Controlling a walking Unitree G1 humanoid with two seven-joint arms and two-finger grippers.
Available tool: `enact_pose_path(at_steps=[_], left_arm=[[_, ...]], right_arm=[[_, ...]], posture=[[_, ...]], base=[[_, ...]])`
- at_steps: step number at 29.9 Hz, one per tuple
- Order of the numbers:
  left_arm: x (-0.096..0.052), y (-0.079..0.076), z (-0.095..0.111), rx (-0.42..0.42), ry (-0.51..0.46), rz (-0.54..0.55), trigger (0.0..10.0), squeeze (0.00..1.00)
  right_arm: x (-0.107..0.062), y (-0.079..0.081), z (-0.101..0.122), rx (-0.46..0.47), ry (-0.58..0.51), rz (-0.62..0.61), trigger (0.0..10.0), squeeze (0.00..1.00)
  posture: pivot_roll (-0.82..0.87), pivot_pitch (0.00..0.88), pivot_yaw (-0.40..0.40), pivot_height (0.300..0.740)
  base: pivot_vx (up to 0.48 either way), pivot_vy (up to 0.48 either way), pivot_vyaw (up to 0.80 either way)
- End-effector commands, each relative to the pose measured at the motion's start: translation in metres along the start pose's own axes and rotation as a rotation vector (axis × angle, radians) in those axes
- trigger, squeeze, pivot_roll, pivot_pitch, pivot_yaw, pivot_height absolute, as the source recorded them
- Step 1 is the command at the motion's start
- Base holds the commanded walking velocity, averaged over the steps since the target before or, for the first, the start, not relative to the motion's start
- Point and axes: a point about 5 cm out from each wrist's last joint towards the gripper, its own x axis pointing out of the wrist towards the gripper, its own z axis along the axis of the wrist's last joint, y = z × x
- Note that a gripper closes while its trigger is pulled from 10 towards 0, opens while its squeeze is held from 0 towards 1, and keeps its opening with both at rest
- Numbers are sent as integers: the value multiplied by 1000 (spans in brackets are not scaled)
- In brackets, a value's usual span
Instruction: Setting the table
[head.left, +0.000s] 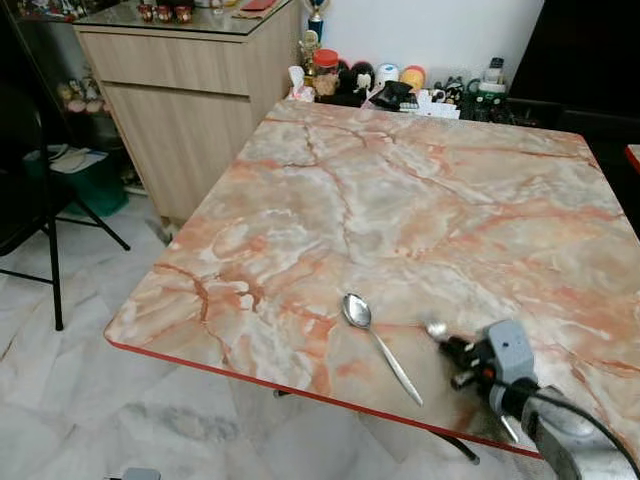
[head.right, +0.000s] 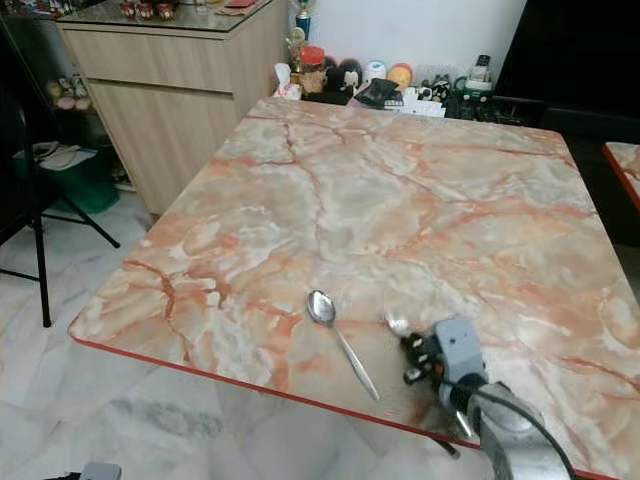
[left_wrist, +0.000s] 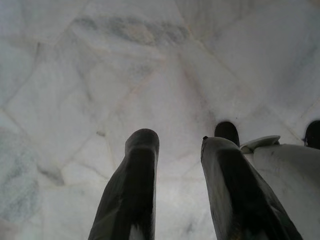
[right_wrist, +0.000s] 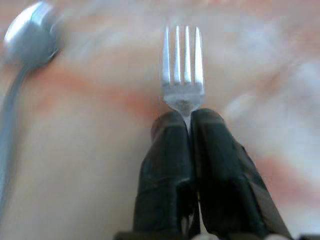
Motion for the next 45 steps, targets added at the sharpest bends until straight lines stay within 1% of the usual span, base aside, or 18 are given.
enact_pose_path(at_steps=[1,2,3,5,9,11,14,15,17,23,28,31,34,37,39,43,45], left_arm=[[-3,-1,-11,16,42,-6,10000,0],[-3,-1,-11,13,41,-3,10000,0],[-3,-1,-11,13,41,-3,10000,0],[-3,-1,-11,12,41,-2,10000,0],[-3,2,-10,5,36,11,10000,0],[-3,2,-9,6,34,11,10000,0],[-2,2,-7,2,25,10,10000,0],[-2,2,-7,2,25,10,10000,0],[-2,3,-5,2,16,9,10000,0],[-2,5,-4,10,15,13,10000,0],[-1,5,-2,4,9,18,10000,0],[0,3,-1,0,7,16,10000,0],[0,2,0,0,5,13,10000,0],[2,-2,4,3,-3,2,10000,0],[2,-3,5,3,-4,-1,10000,0],[2,-4,5,5,-6,-6,10000,0],[2,-4,3,9,-2,-9,10000,0]], right_arm=[[-1,-10,22,17,-121,-109,10000,0],[-3,-8,46,30,-237,-154,10000,0],[-3,-8,46,30,-237,-154,10000,0],[-5,-6,55,29,-279,-158,10000,0],[-13,2,87,12,-454,-218,10000,0],[-15,3,93,38,-503,-261,10000,0],[-18,4,90,68,-513,-326,10000,0],[-18,4,90,68,-513,-326,10000,0],[-25,2,87,75,-524,-377,10000,0],[-28,-2,96,74,-567,-393,10000,0],[-27,0,97,86,-580,-402,10000,0],[-24,2,97,94,-581,-406,10000,0],[-24,1,99,99,-594,-413,10000,0],[-24,-3,100,113,-606,-446,10000,0],[-23,-4,100,118,-606,-447,10000,0],[-20,4,103,104,-625,-418,10000,0],[-20,4,104,114,-626,-421,10000,0]], posture=[[-4,122,6,740],[-3,120,5,740],[-3,120,5,740],[-3,120,5,740],[-20,108,2,740],[-20,106,1,740],[-14,102,-3,740],[-14,102,-3,740],[-16,97,-2,740],[-22,73,-7,740],[-18,59,-9,740],[-22,41,-10,740],[-25,39,-9,740],[-27,34,-13,740],[-26,32,-13,740],[-33,23,-7,740],[-33,22,-7,740]], base=[[0,0,0],[0,0,0],[0,0,0],[0,0,0],[0,0,0],[0,0,0],[0,0,0],[0,0,0],[0,0,0],[0,0,0],[0,-281,-228],[0,-325,-754],[0,-341,-756],[0,-376,0],[0,-416,0],[0,-425,0],[0,-428,0]])
